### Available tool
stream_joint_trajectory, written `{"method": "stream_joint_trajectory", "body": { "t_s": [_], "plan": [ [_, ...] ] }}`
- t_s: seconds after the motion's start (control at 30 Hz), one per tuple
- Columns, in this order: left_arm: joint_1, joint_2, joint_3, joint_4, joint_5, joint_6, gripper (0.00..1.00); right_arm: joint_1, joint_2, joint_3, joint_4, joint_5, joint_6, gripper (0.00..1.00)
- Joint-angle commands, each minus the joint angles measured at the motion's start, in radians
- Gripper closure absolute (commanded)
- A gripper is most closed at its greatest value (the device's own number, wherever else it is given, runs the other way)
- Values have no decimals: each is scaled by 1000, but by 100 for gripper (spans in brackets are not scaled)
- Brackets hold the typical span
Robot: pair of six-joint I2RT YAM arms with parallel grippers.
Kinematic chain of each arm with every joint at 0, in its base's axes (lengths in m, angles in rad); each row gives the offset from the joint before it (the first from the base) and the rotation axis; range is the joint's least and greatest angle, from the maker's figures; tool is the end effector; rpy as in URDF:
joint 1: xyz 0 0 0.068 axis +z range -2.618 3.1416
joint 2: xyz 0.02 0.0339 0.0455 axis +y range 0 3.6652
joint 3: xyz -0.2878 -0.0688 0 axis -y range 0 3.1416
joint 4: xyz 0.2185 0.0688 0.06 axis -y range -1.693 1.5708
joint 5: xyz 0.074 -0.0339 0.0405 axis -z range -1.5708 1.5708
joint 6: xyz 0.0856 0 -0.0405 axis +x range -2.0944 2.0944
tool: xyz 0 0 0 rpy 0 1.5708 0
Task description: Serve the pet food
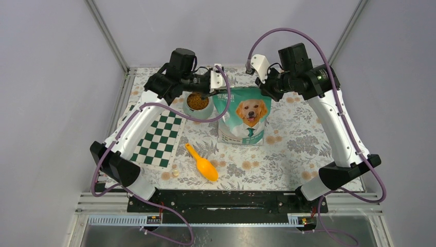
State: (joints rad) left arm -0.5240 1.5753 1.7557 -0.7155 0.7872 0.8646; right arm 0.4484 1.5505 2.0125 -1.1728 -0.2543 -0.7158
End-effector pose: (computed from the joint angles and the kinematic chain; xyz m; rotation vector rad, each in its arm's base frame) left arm 0.2650 -0.2232 0.4310 1.5897 1.1940 -0.6050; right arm 0.2627 0.1503 0.4500 -1.3499 1.8106 0.1478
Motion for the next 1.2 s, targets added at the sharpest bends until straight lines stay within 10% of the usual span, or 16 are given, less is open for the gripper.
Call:
{"method": "stream_joint_trajectory", "body": {
  "t_s": [0.0,0.17,0.63,0.97,1.17],
  "plan": [
    [19,-52,-1,-13,-7,9,100,-35,-63,-7,40,72,13,100],
    [20,-46,6,-13,23,-3,100,-34,-63,2,40,33,14,88],
    [-84,5,-10,241,22,-179,56,-28,-55,-11,71,-138,91,100],
    [-186,78,20,278,-146,-152,56,-29,-157,-181,241,-170,80,100],
    [-221,94,34,291,-188,-127,79,-28,-204,-233,285,-195,55,100]
  ]
}}
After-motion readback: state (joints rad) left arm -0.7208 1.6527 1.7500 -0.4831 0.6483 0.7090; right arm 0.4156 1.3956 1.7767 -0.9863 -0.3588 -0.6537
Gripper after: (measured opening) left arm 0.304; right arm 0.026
